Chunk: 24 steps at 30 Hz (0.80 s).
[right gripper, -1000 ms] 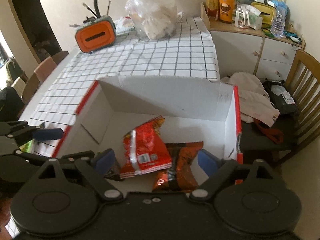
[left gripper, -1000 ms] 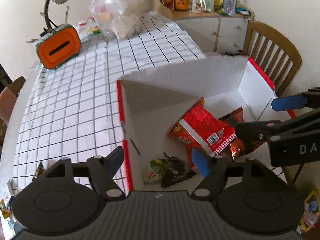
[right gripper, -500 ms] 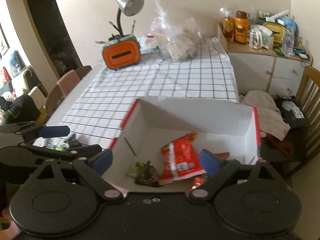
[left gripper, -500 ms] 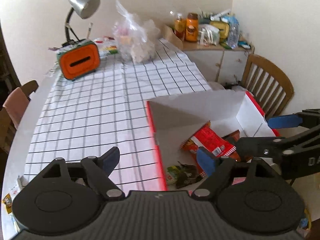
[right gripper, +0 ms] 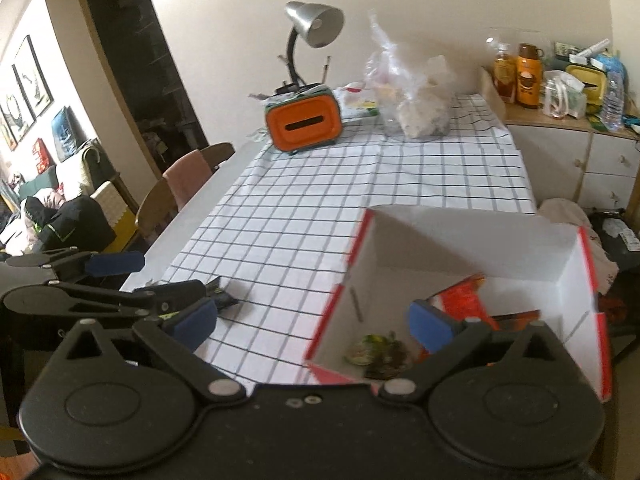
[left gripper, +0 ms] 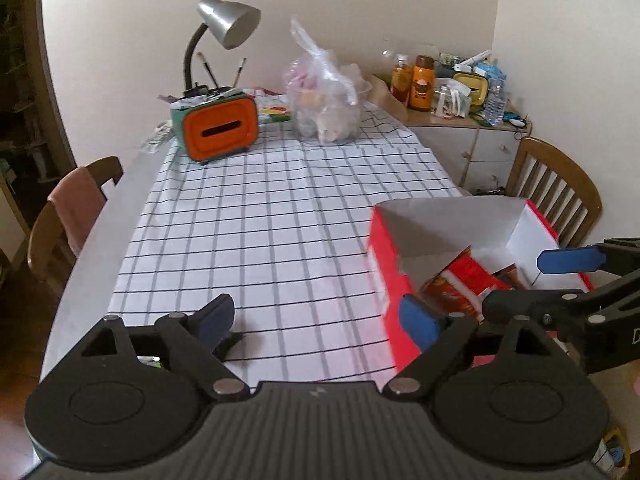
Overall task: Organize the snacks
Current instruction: 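Move both tools back from the box to the snack pile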
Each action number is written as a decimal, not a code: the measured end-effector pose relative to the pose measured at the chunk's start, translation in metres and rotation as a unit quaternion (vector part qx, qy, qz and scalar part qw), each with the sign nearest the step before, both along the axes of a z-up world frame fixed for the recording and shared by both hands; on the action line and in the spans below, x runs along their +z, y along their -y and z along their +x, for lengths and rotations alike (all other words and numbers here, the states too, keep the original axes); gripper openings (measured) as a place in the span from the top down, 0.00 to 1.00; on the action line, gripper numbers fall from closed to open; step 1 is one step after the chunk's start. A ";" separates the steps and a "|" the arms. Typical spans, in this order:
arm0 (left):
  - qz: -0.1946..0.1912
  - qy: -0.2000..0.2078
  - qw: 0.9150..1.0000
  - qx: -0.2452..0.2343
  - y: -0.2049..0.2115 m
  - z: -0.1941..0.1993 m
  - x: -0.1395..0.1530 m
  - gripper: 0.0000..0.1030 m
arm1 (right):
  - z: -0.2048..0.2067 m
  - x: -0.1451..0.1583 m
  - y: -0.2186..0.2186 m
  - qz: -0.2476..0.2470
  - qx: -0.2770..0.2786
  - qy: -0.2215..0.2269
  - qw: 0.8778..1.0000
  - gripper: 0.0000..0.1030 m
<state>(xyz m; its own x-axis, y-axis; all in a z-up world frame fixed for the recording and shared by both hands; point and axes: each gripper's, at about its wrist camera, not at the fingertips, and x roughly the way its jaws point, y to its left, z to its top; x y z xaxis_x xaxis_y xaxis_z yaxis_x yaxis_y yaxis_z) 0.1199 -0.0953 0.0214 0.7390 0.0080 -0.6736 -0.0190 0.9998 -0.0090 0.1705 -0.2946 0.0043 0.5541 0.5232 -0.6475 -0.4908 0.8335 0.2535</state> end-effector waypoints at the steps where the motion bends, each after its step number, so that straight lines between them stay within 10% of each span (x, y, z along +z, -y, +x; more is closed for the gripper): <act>1: 0.002 0.001 1.000 0.003 -0.007 -0.003 -0.001 0.13 | -0.002 -0.001 -0.006 -0.001 0.003 -0.001 1.000 0.00; 24: 0.009 -0.057 0.994 0.092 -0.180 -0.073 -0.061 0.13 | -0.018 -0.055 -0.157 -0.045 0.064 -0.035 0.996 0.01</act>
<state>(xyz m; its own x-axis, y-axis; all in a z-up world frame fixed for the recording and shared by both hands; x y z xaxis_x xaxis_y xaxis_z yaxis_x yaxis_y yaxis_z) 0.0472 0.0850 -0.0395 0.6428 0.1488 -0.7514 -0.2005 0.9794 0.0224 0.1527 -0.1380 -0.0508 0.4382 0.5236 -0.7306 -0.5774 0.7869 0.2176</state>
